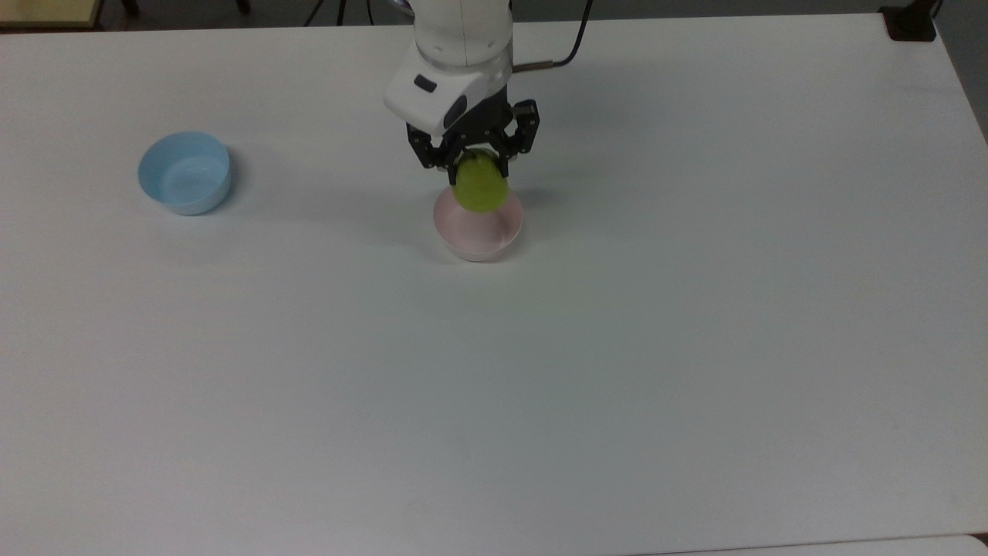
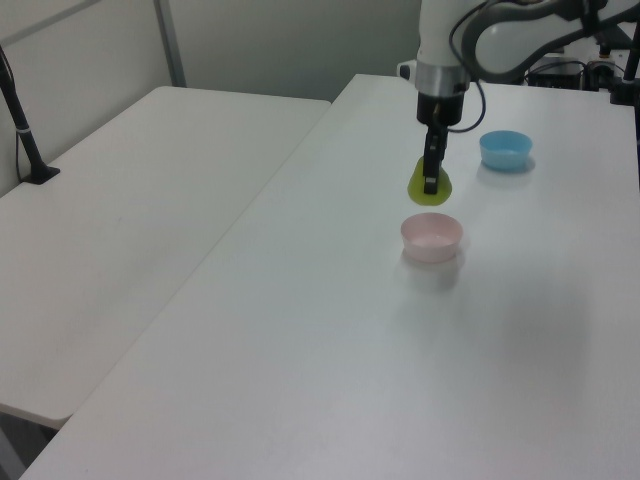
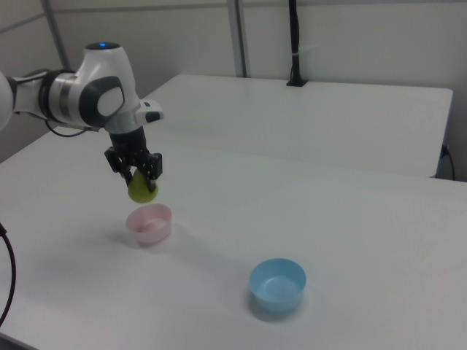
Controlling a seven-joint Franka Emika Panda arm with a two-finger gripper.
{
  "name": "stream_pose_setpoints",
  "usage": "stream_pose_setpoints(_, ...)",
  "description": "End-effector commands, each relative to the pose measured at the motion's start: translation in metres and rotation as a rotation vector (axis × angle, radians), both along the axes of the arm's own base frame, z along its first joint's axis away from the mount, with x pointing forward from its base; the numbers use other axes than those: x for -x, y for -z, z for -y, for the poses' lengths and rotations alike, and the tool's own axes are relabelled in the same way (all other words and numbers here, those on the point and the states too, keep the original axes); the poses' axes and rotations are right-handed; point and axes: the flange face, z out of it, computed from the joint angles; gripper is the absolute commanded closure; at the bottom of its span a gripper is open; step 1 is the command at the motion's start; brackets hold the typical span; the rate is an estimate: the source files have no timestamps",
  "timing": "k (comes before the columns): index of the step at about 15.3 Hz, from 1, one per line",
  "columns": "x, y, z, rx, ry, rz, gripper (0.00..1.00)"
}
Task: Place the pear in the bowl
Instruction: 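Lower the pear into the pink bowl and open the gripper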
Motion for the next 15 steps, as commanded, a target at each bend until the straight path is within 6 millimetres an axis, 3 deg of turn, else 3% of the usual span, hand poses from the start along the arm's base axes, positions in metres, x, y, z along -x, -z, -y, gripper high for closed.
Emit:
stream_pose_setpoints(1,-0.002,0.020,-0.011,0.022,0.021,0.020,1.00)
stream_pose_setpoints(7,0.007,0.061,-0.017,0.054,-0.004,0.010,1.00)
stream_pose_setpoints(12,0.006,0.082,-0.016,0.080,-0.017,-0.011,1.00)
stream_pose_setpoints(13,0.005,0.083,-0.015,0.080,-0.013,-0.012,0.91)
stream_pose_setpoints(14,0.005,0.084,-0.014,0.081,0.001,-0.013,0.69)
stream_pose_setpoints(15,0.004,0.084,-0.011,0.080,0.028,-0.013,0.54)
